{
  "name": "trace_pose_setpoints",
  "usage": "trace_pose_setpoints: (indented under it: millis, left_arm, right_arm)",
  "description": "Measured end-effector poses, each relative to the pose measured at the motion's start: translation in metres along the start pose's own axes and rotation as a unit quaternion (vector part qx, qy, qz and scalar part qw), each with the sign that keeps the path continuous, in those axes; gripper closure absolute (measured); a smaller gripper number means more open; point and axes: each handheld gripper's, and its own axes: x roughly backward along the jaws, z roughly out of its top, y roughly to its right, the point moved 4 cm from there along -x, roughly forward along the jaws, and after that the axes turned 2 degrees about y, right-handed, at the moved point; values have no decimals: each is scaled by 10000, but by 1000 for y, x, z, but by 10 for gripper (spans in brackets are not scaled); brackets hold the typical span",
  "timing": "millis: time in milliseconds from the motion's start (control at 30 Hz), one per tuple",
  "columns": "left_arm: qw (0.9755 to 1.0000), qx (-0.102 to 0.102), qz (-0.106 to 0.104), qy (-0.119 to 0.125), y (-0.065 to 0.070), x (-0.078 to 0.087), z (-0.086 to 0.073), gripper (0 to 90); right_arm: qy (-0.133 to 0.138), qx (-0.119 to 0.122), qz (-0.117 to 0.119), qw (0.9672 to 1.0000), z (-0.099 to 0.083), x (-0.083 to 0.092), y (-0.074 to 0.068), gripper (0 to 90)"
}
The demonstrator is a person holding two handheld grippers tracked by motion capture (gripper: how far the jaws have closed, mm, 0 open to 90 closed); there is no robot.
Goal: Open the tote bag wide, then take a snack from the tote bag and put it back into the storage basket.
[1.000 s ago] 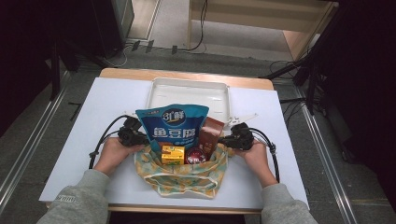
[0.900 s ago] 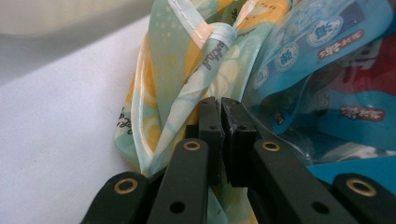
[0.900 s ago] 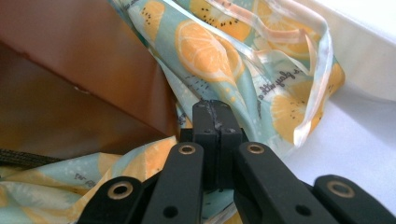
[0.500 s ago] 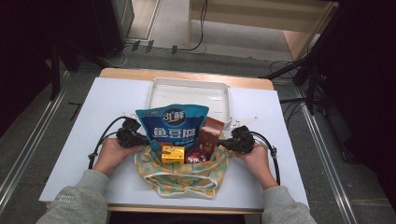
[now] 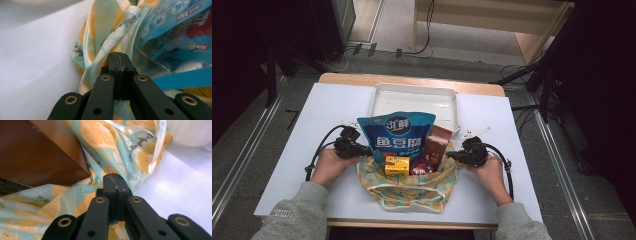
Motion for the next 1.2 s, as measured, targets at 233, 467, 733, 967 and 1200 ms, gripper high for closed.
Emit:
trace_pose_setpoints:
  millis: [233,467,733,967,1200]
  left_arm:
    - [9999,40,-145,30,1,7,4,900]
    - [9997,-55,-233,95,8,17,9,842]
    - [9989,-273,-340,160,14,26,14,727]
    - [9984,-315,-398,244,19,32,15,639]
    - [9983,-231,-450,282,18,38,14,602]
  right_arm:
    - [209,-184,335,9991,6,6,1,900]
    - [493,-7,317,9983,18,17,-3,807]
    - [618,45,299,9976,26,20,-3,618]
    - [739,-173,454,9961,30,24,3,456]
    - [626,-206,377,9971,28,25,7,431]
